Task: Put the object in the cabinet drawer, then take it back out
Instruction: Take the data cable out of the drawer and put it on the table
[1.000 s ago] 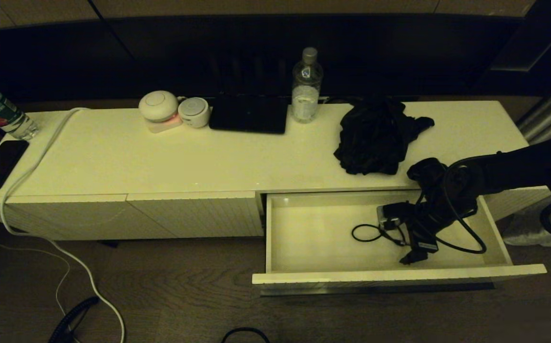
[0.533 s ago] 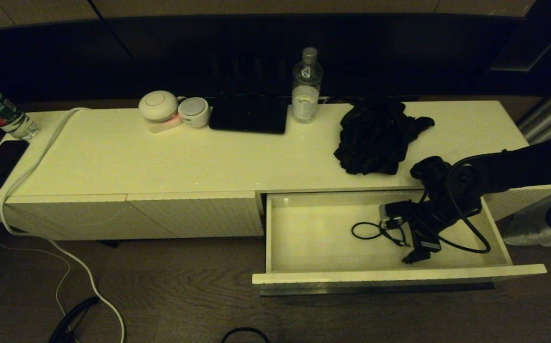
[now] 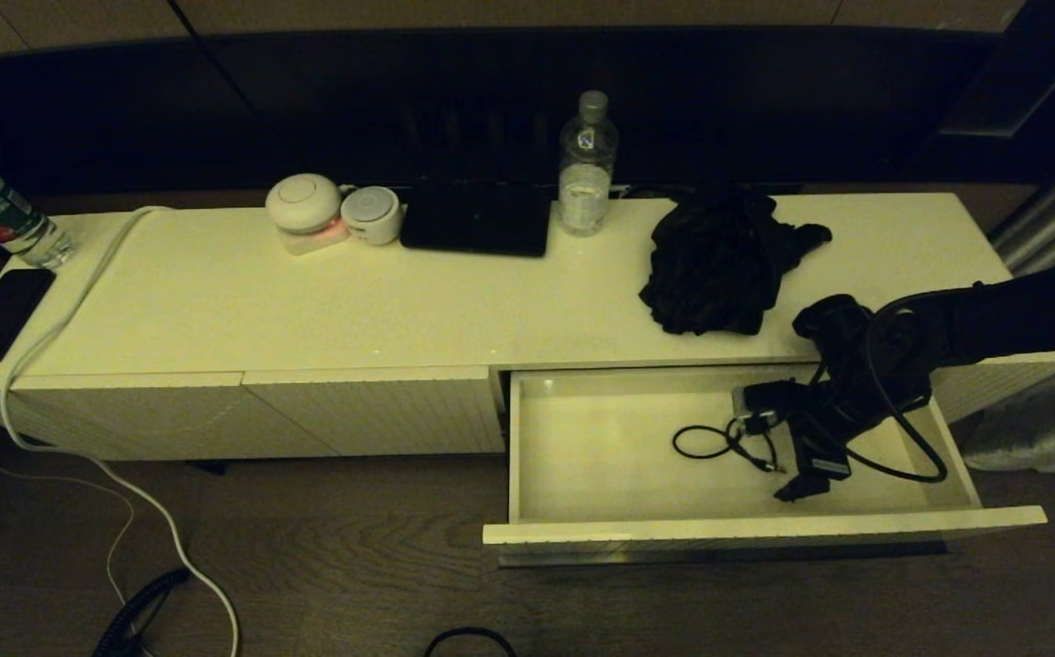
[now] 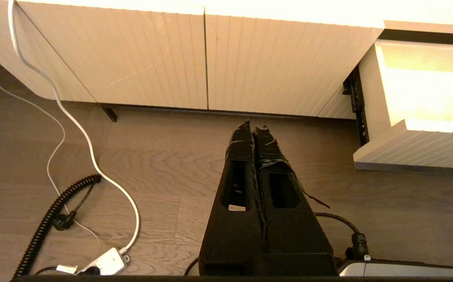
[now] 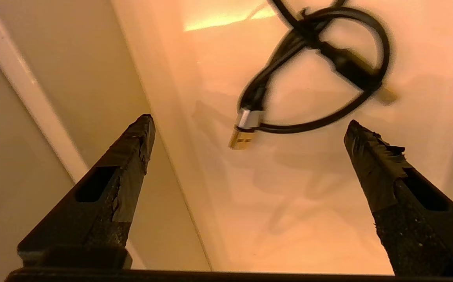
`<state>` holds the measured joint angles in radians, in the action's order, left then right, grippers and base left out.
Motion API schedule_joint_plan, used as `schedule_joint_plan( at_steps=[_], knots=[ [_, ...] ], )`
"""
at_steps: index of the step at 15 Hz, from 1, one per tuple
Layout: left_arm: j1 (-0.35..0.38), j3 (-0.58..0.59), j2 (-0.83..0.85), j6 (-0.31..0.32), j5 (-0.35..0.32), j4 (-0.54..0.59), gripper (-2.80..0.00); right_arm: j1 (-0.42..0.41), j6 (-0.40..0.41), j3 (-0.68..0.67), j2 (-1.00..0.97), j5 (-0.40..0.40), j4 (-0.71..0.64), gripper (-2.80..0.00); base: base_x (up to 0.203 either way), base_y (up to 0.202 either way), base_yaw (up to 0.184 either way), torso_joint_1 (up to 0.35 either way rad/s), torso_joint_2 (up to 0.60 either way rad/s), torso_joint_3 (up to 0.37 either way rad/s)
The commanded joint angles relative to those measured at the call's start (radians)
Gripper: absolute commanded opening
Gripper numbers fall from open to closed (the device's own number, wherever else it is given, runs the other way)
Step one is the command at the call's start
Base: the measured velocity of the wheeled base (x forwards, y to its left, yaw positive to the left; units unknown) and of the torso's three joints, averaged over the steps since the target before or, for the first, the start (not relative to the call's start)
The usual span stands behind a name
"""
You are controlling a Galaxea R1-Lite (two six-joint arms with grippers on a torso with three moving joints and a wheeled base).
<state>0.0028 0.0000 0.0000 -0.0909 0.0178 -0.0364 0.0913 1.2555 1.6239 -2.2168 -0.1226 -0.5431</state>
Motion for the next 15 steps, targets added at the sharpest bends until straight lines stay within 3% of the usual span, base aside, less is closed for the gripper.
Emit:
schedule_joint_plan(
  at_steps=[1, 15],
  knots=[
    [0.0, 0.0, -0.002, -0.001, 0.001, 0.0, -2.8, 0.001, 0.007, 0.008, 0.0, -0.002, -0.003, 0.0, 0.0, 0.0, 0.0, 0.0, 0.0, 0.0],
    [0.0, 0.0, -0.002, -0.001, 0.001, 0.0, -2.8, -0.015, 0.007, 0.0, 0.008, 0.0, -0.001, 0.0, 0.0, 0.0, 0.0, 0.0, 0.0, 0.0]
  ],
)
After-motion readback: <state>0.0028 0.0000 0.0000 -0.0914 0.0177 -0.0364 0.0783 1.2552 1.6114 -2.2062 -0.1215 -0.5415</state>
